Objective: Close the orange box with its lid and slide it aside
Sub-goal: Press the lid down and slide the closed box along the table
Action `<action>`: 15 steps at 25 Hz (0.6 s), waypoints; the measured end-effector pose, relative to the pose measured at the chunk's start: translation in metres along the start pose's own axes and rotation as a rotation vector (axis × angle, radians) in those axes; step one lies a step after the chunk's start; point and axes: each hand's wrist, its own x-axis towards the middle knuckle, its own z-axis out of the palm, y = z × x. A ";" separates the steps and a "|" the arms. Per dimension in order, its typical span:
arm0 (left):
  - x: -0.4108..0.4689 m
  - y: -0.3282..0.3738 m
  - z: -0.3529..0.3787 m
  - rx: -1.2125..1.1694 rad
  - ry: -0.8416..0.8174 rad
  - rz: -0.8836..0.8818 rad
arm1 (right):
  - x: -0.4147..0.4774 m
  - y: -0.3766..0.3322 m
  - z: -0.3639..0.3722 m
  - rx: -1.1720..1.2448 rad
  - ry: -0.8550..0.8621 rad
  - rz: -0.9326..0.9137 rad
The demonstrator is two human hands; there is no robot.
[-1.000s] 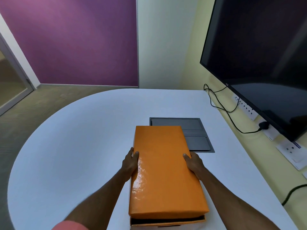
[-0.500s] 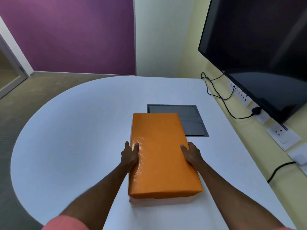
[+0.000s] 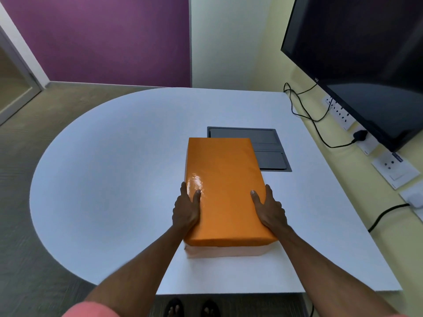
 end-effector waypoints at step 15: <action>-0.004 -0.011 0.007 0.035 0.089 0.086 | -0.003 0.006 0.015 -0.093 0.153 -0.028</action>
